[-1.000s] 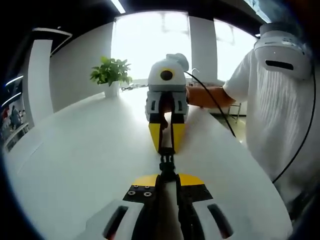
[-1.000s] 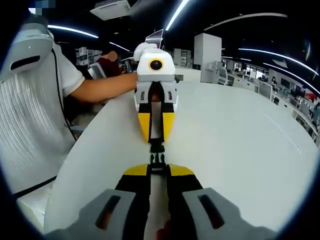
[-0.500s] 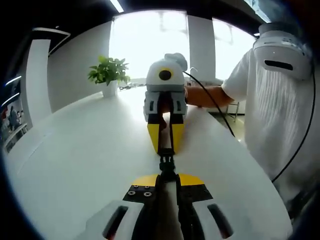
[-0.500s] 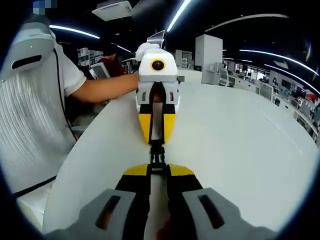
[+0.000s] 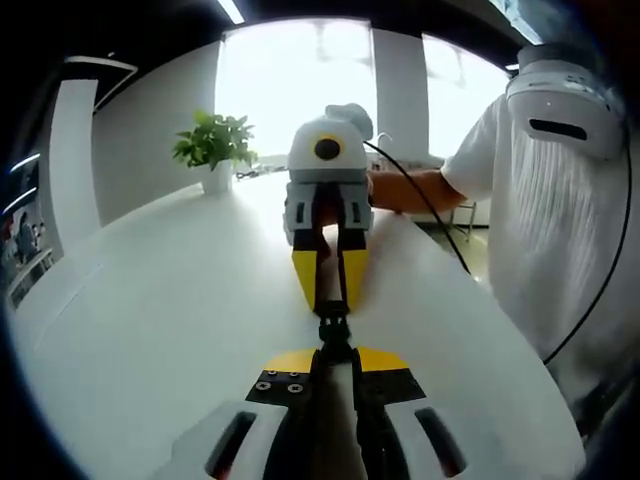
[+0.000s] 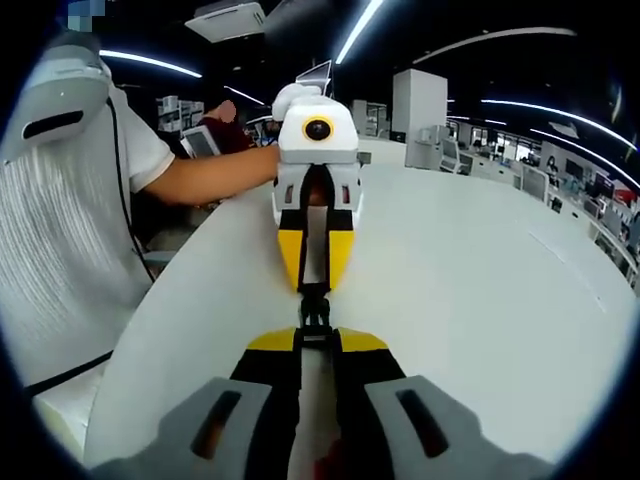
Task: Snap the two parts of the plastic buckle together until the buckle closes and remains connected.
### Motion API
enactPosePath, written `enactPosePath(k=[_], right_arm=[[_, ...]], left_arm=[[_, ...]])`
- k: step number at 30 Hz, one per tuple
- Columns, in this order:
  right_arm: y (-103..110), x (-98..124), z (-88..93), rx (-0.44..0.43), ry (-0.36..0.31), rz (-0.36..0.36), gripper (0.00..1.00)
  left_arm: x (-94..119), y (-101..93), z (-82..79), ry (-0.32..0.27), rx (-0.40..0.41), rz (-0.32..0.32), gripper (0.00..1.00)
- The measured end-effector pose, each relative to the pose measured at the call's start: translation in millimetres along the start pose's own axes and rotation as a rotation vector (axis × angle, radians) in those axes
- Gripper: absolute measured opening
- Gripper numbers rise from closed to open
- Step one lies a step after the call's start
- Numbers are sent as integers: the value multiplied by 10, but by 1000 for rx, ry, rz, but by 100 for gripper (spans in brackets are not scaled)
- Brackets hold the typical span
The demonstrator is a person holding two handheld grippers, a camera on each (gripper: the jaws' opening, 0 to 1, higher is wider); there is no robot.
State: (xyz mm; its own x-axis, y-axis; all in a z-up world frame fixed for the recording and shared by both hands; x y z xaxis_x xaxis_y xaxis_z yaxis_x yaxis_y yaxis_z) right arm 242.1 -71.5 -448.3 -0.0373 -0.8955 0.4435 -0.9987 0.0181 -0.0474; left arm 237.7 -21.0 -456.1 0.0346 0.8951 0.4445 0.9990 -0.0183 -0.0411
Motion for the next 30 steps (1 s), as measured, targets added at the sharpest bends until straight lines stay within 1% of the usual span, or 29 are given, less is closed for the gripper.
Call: enactPosePath(k=[3,6,10,18,21,27,30], right_arm=[[-12,6,8,-1,1,0,12],[-17,11,13,-6,-5,1,12],[-20,15,19,-11,-6,6,12],[-14,18,26,-25,19,44,12],[27,-3,22,-23,28,52,12],[32,-16,23,-30,33,47,12],[50,-22,19,-13,33,39,12]], left_arm=[[-1,9,0,-1,6,-6,12],[-10,32,-4,-13,16,-30,12],[-13,31,0,-23,25,-34,12],[-14,26,2,-5,25,-54,12],[-11,22,3,-1,25,-64,12],[8,5,13,0,21,-53,12],[11,2,13,0,19,-56,12]])
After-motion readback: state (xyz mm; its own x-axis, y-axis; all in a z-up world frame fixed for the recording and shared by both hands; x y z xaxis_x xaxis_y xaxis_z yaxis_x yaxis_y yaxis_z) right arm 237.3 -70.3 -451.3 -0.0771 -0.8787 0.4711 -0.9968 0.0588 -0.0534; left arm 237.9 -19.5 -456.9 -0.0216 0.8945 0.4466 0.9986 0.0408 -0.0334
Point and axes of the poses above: the point that each gripper's makers call its tool centre point, and the gripper's own axes: x roughly backward along the fingers, y roughly to its left, z roughly out of its underside, the point moved 1 cm from there along x, roughly backward along the fingers, and after that the axes turned 3 degrees about -y, right-handed, at the moved point
